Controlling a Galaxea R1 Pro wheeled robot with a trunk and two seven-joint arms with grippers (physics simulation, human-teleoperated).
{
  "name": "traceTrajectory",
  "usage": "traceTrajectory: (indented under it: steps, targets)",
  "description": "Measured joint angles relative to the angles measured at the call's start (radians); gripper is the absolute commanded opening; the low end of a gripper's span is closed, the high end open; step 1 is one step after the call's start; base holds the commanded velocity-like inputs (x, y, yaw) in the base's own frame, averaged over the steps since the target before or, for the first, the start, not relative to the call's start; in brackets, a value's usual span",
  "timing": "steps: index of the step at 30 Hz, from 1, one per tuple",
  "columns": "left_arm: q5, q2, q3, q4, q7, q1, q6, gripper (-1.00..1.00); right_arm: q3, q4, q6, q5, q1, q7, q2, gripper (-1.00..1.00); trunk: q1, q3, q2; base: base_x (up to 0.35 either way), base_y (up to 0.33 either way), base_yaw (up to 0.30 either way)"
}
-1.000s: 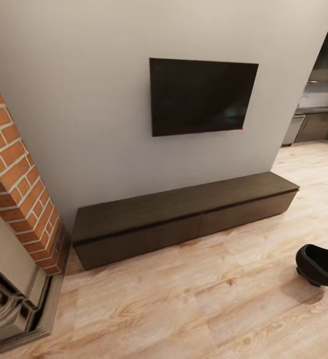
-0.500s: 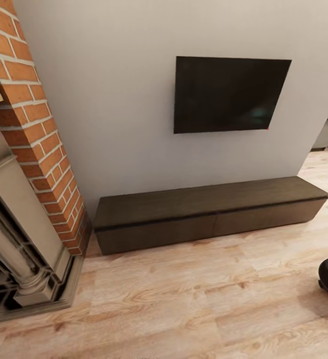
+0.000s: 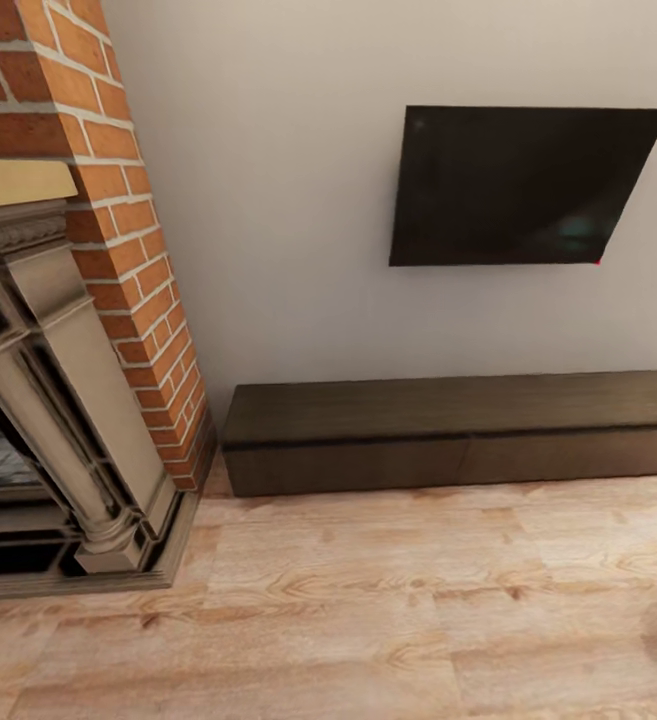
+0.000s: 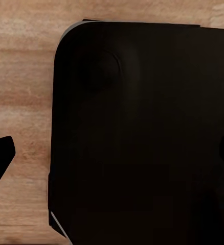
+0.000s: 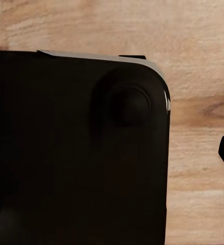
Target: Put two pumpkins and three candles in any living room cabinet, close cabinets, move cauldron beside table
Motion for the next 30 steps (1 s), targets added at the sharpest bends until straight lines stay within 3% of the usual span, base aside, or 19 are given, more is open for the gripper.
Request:
traceTrajectory:
  steps: [30]
  targets:
    - [0.000, 0.000, 0.000, -0.001, 0.000, 0.000, 0.000, 1.00, -0.002, 0.007, 0.008, -0.002, 0.000, 0.000, 0.000, 1.00, 0.000, -0.001, 0.000, 0.000, -0.041, -0.062]
